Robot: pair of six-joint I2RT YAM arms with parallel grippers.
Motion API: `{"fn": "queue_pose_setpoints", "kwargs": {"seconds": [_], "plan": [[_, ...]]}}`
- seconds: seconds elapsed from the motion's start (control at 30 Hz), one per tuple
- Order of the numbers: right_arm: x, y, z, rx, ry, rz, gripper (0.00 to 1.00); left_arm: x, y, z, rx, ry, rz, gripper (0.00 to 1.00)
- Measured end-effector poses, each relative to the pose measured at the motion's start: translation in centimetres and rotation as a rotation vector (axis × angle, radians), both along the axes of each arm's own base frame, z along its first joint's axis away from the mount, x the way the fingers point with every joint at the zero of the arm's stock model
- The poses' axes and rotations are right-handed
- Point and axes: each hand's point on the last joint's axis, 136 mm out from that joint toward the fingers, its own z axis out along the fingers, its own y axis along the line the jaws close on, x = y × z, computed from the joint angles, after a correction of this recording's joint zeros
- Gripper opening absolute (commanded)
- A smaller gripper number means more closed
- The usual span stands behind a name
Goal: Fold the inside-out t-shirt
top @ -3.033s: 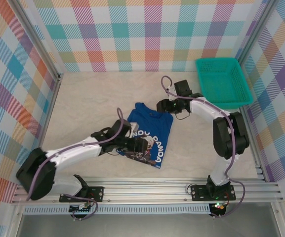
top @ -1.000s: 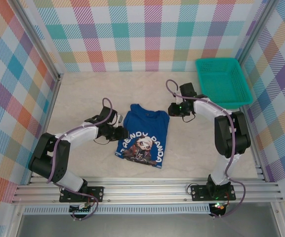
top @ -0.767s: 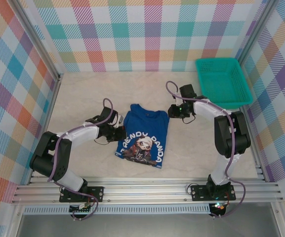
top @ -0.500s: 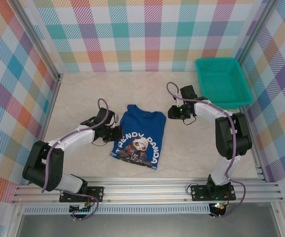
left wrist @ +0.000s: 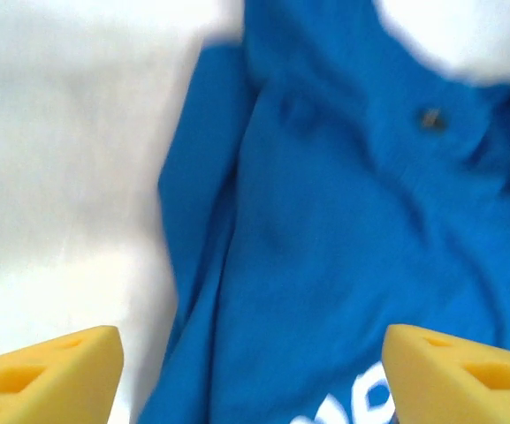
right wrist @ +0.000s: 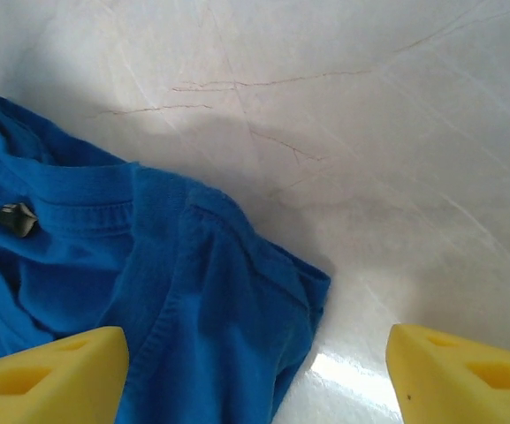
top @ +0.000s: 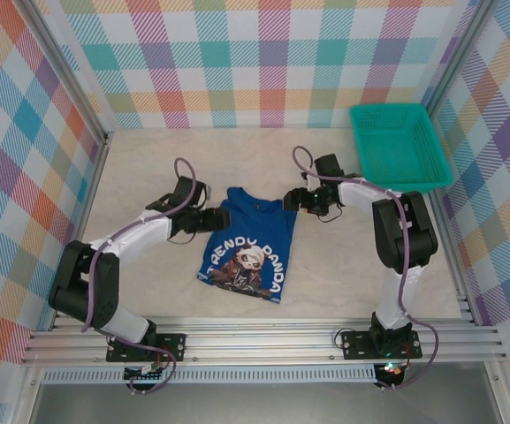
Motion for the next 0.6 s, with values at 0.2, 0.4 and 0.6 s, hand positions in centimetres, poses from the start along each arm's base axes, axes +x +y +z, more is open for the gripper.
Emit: {"fn": "queue_pose_setpoints", "kwargs": {"seconds": [0.2, 0.4, 0.6], "plan": [[0.3, 0.7, -0.5, 0.031, 0.027, 0.004, 0.79, 8.1, -0.5, -1.6, -0.059, -0.020, -0.026, 0.86], [0.6, 0.9, -0.7, 0.042, 0.045, -0.007, 0.76, 10.3, -1.9, -5.4, -0.099, 0.063, -0.113, 0.87], [0.7, 1.1, -0.9, 0.044, 0.053, -0.016, 0.67, 9.8, -3.5, -4.8, -0.183, 0.087, -0.190, 0.81]]}}
